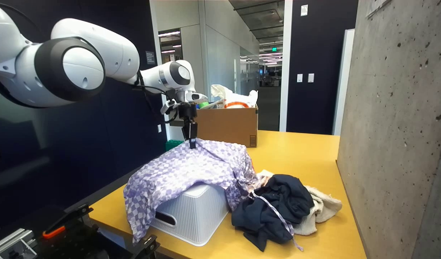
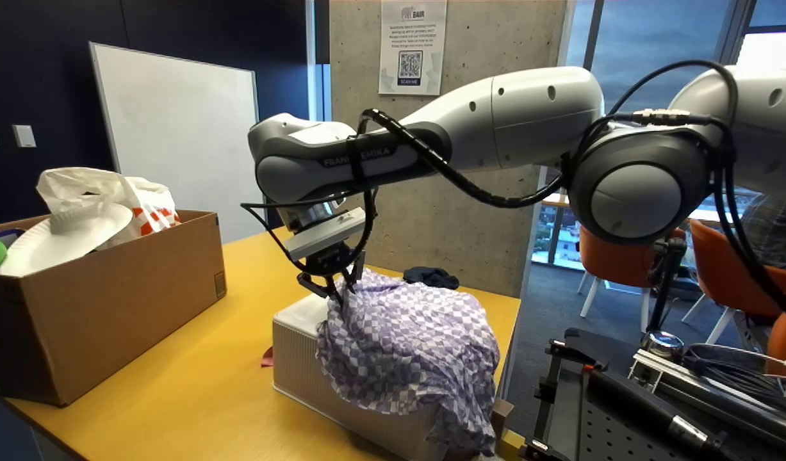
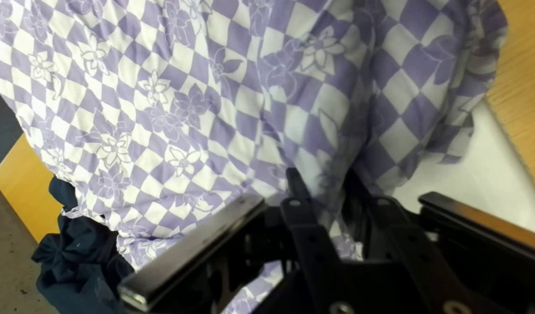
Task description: Press the dress over the basket
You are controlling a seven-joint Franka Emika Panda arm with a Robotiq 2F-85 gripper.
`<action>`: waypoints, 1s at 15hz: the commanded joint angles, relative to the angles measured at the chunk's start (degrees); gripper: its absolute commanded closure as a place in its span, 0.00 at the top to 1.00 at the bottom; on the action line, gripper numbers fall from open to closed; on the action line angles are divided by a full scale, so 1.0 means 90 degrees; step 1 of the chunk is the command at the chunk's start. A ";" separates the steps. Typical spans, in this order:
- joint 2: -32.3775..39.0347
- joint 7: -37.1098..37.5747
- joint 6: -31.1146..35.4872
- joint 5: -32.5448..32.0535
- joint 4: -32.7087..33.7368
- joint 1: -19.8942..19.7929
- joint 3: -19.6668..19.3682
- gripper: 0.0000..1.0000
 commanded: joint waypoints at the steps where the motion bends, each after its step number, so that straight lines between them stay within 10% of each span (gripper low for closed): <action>1: -0.0220 -0.0084 -0.0153 -0.0017 0.0013 0.0031 -0.0012 0.57; 7: -0.0632 0.0135 -0.0599 0.0055 0.0037 0.0027 0.0018 0.99; 15: -0.0714 0.0712 -0.0863 0.0223 0.0005 -0.0052 0.0141 1.00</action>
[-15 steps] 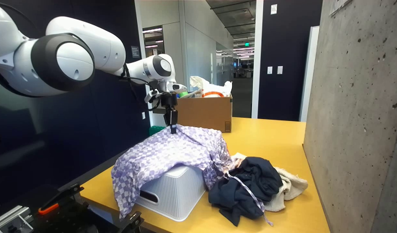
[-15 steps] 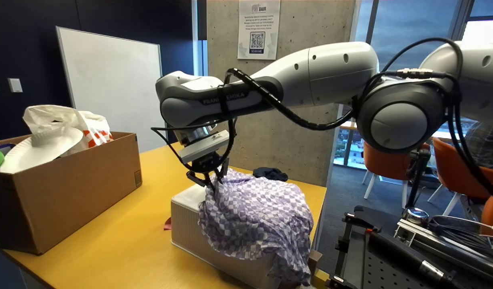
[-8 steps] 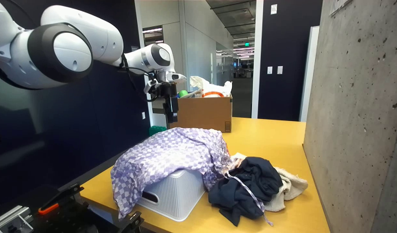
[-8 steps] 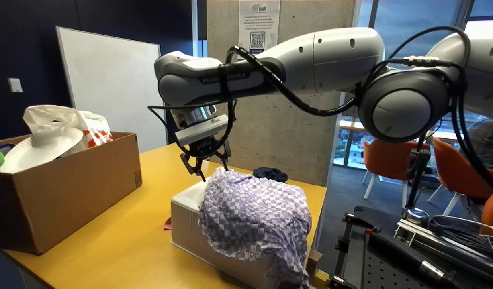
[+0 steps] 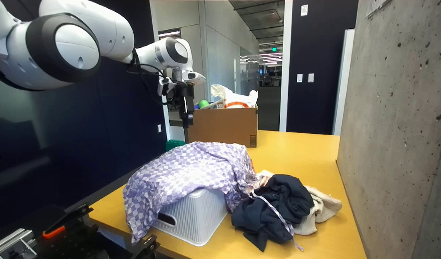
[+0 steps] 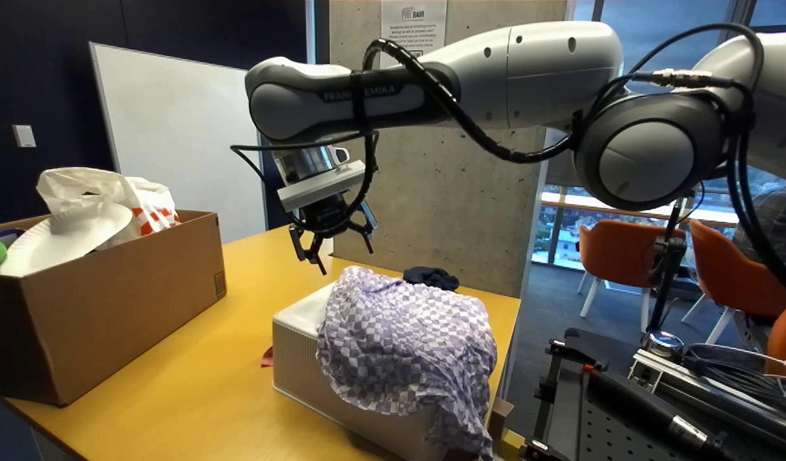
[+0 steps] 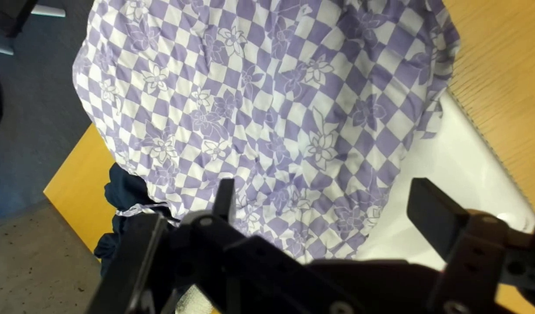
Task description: Press the dress over the basket
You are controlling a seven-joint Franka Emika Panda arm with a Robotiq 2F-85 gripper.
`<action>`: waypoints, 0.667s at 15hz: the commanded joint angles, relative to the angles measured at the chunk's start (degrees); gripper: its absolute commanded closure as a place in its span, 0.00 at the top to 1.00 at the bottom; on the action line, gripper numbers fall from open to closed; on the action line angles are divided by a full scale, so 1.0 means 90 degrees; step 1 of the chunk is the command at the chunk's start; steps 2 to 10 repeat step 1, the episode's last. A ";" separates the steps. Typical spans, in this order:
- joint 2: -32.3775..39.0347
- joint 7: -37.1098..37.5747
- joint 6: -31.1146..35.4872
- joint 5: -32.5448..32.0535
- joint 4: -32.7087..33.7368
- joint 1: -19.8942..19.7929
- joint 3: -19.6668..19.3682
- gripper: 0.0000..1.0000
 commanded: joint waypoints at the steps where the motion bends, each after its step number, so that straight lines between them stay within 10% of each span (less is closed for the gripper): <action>1: -0.0038 0.0291 -0.0029 0.0171 -0.0041 -0.0061 0.0099 1.00; 10: -0.0038 0.0291 -0.0029 0.0171 -0.0041 -0.0061 0.0099 1.00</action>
